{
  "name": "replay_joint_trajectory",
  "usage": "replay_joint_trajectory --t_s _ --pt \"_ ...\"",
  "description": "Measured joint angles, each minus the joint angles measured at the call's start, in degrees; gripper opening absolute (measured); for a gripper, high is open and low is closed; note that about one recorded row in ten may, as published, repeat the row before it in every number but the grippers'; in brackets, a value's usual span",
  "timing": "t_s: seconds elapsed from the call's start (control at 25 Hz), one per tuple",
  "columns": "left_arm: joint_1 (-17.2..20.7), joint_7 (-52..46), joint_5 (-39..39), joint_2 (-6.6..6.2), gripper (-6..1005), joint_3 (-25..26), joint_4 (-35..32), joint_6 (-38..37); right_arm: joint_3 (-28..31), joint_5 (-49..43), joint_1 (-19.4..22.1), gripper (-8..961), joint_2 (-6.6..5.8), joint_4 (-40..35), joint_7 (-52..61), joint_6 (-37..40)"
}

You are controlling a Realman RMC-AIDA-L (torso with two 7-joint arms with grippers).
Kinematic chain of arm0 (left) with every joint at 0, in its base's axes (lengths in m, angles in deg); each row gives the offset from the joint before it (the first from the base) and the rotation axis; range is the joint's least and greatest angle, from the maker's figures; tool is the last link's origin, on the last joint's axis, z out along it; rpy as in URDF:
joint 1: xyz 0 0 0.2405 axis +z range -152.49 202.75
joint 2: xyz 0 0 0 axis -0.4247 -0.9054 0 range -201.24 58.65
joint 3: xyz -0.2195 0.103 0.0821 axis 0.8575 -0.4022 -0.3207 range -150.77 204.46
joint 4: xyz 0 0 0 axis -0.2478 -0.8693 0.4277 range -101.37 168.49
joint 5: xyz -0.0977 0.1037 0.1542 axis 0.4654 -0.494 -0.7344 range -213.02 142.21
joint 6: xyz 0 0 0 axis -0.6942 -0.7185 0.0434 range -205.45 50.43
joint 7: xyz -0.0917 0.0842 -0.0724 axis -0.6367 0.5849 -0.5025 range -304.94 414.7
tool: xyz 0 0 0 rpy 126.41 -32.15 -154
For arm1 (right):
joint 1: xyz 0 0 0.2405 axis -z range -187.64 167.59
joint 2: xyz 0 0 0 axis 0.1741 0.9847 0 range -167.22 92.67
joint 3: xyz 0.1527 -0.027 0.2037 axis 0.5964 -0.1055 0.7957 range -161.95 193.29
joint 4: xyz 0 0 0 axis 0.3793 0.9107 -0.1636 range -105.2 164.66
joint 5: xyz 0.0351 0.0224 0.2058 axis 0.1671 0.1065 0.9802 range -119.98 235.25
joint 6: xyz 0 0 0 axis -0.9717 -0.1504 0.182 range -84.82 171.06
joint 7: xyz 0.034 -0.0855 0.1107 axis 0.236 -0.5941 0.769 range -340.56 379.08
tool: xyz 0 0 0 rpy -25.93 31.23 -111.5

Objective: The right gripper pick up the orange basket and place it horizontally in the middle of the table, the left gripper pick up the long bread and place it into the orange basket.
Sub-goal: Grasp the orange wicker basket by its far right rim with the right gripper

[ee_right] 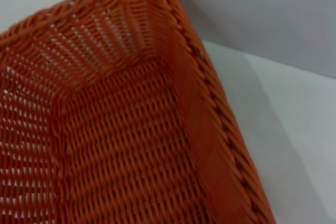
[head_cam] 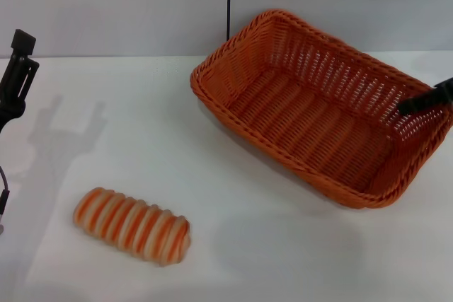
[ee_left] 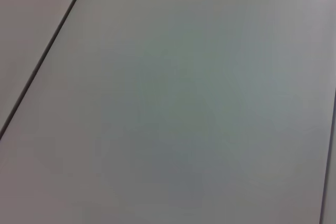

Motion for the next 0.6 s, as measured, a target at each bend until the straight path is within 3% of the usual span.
replay_joint_trajectory --t_s 0.12,0.6 --pt "0.0 0.0 0.0 0.00 844 0.0 0.0 0.0 -0.2 -0.3 0.1 717 0.45 -0.1 -0.2 0.7" --pt "0.3 0.0 0.0 0.00 843 0.0 0.0 0.1 -0.1 0.0 0.5 405 0.61 -0.7 -1.9 1.0"
